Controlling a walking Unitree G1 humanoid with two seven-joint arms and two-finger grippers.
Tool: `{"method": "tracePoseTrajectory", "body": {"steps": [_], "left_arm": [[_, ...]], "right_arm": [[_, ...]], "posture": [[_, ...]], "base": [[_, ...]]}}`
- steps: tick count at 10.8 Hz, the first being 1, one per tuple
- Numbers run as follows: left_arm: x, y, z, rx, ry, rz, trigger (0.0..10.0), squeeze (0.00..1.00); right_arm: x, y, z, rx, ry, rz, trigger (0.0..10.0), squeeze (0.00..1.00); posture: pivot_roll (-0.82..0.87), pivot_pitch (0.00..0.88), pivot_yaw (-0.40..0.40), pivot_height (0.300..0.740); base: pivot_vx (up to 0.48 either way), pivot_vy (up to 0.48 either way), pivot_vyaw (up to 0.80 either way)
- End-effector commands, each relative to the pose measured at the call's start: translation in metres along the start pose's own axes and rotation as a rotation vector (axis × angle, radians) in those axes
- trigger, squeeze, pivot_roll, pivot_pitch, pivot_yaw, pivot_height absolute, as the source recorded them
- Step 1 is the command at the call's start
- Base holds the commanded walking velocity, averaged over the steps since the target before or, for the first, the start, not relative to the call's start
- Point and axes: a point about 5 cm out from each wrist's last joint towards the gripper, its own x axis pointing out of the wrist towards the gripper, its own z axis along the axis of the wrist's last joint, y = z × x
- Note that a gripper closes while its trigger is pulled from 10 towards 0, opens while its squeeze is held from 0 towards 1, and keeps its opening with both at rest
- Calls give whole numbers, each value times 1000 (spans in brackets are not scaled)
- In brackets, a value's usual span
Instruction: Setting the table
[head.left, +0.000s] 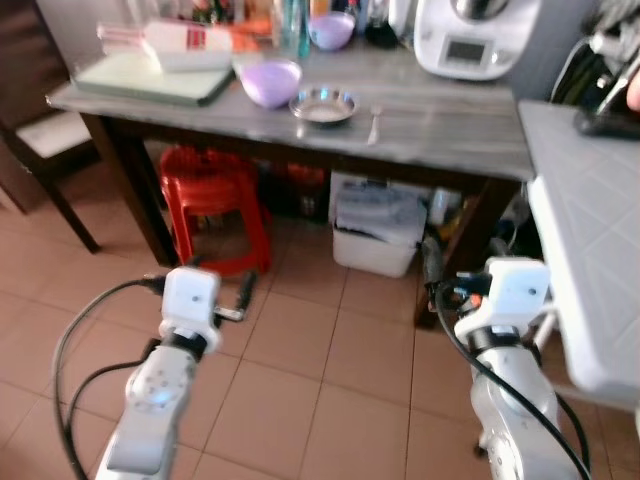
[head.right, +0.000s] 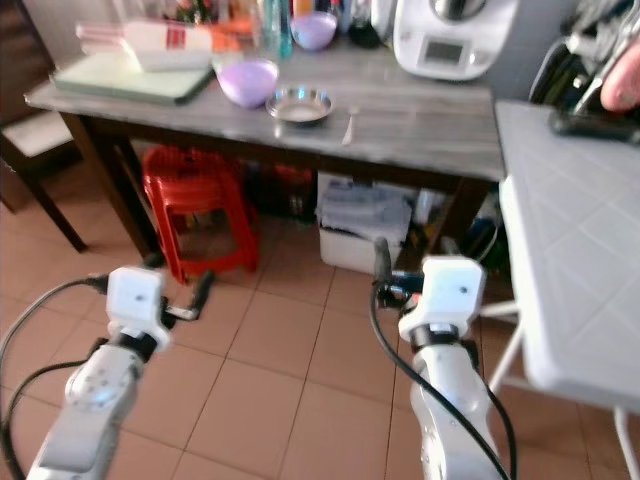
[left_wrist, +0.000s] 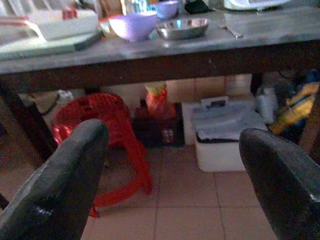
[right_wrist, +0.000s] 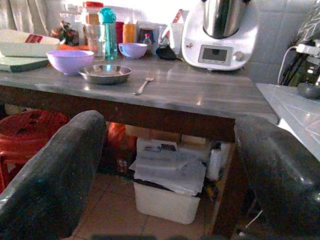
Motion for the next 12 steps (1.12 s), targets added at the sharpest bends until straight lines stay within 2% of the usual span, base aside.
{"method": "tracePoseTrajectory", "body": {"steps": [1, 5, 12], "left_arm": [[2, -8, 1, -17, -2, -26, 10000, 0], [3, -11, 1, -37, 5, -50, 10000, 0], [7, -13, 3, -43, 3, -65, 10000, 0]], "right_arm": [[0, -8, -2, -12, 13, -33, 10000, 0], [5, -5, 0, 13, 2, -41, 10000, 0], [8, -10, 1, 22, 4, -69, 10000, 0]], "posture": [[72, 81, -14, 740], [75, 80, -14, 740], [69, 68, -15, 740]], "base": [[0, -352, 0], [0, -380, 0], [0, -480, 0]]}}
